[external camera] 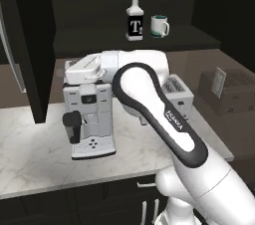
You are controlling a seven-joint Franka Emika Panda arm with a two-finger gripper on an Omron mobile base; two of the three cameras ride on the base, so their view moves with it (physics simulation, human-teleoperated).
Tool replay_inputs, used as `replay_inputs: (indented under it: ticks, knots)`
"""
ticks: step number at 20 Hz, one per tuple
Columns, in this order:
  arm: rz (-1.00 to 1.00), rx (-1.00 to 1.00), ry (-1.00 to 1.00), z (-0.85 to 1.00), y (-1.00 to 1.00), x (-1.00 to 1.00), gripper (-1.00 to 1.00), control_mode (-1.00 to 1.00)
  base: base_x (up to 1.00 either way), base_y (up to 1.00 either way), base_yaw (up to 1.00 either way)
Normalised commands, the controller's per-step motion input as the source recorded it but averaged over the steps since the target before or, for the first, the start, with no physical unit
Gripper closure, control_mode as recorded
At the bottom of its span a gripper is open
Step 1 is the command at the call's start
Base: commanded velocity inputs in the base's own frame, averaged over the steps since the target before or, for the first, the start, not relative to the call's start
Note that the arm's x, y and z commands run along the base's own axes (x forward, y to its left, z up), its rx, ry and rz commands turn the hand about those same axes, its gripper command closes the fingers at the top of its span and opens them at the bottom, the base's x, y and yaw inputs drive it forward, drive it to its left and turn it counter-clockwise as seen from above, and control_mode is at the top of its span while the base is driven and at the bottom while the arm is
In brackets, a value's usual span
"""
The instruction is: Open the cabinet directly in front. Then move the liquor and the mug to the dining counter with the jar on it.
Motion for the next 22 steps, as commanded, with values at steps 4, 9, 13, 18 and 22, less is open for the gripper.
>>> replay_inputs:
  ticks: [4, 9, 13, 18, 22]
  knots:
    - [-0.41, -0.12, 0.27, 0.48, -1.00, 0.00, -1.00, -1.00, 0.00, 0.00, 0.00]
    - [-0.46, -0.22, 0.30, 0.23, -1.00, 0.00, -1.00, -1.00, 0.00, 0.00, 0.00]
    - [-0.48, -0.26, 0.30, 0.01, -1.00, 0.05, -1.00, -1.00, 0.00, 0.00, 0.00]
    - [-0.45, -0.32, 0.12, -0.16, -1.00, 0.01, -1.00, -1.00, 0.00, 0.00, 0.00]
    - [-0.20, -0.31, -0.06, -0.48, -0.67, 0.14, -1.00, -1.00, 0.00, 0.00, 0.00]
